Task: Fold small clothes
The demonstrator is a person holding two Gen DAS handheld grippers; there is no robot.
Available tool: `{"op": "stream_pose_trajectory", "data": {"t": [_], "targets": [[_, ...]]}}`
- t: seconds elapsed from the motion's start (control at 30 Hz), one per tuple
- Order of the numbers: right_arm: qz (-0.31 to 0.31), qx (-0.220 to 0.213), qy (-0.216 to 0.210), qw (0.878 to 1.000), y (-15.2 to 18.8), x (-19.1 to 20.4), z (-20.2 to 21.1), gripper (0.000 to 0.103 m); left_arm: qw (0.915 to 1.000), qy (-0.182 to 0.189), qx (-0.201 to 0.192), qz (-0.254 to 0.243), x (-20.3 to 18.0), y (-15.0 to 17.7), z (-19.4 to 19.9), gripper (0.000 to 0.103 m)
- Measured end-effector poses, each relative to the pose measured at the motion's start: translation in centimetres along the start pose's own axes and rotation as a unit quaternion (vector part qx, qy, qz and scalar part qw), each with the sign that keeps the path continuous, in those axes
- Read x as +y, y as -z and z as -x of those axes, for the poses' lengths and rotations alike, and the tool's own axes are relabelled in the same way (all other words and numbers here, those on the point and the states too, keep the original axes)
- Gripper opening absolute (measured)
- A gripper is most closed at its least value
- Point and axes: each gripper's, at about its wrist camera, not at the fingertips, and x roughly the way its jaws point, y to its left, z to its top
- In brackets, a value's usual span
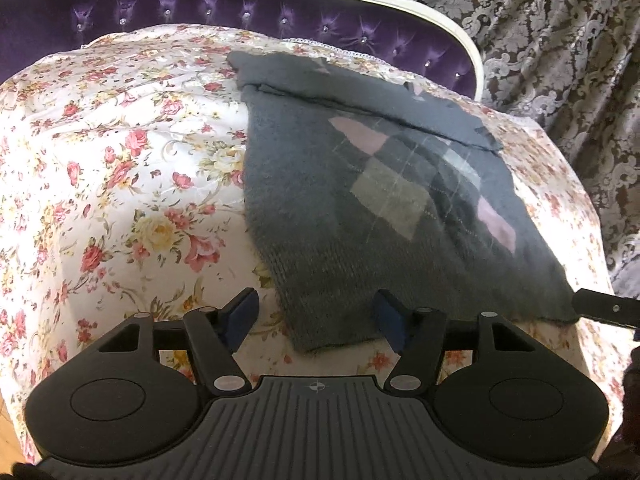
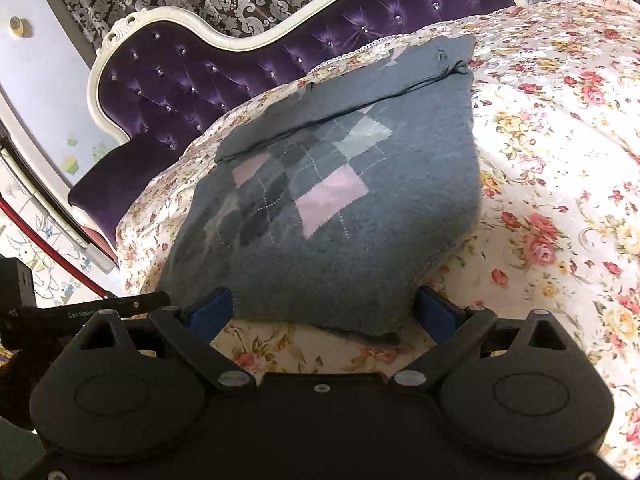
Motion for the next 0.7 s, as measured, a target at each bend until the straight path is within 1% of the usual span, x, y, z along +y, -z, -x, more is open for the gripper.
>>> {"op": "stream_pose_trajectory", "data": {"t": [0.1, 0.17, 0.23, 0.43, 0.53, 0.6, 0.63, 0.7], "targets": [[-0.013, -0.005, -0.009, 1.000, -0.10, -0.14, -0.29, 0.098, 0.9999, 0.014, -0.003, 0.004, 0.00, -0.42, -0.35, 0.062], [-0.019, -0.007, -0.014, 1.000, -0.21, -0.23, -0.42, 0.098, 0.9996, 0.027, -0.004, 0.006, -0.10, -0.65, -0.48, 0.053], [-0.022, -0.009, -0.017, 1.000, -0.25, -0.24, -0.52, 0.098, 0.9994, 0.035, -0.005, 0.007, -0.19, -0.68, -0.59, 0.050], [-0.023, -0.010, -0.018, 1.000, -0.14, -0.25, -0.51, 0.097, 0.9990, 0.042, -0.007, 0.012, 0.06, -0.46, -0.44, 0.049], [-0.024, -0.010, -0.012, 1.000, -0.12, -0.30, -0.49, 0.088, 0.9989, 0.045, -0.007, 0.014, 0.18, -0.49, -0.40, 0.049], [-0.025, -0.011, -0.007, 1.000, -0.11, -0.46, -0.40, 0.076, 0.9988, 0.046, -0.008, 0.016, 0.21, -0.44, -0.39, 0.049], [-0.027, -0.012, -0.005, 1.000, -0.12, -0.61, -0.33, 0.073, 0.9987, 0.047, -0.010, 0.019, 0.25, -0.38, -0.38, 0.049], [-0.033, -0.013, 0.002, 0.999, -0.11, -0.88, -0.28, 0.064, 0.9986, 0.046, -0.012, 0.023, 0.28, -0.35, -0.38, 0.048]]}}
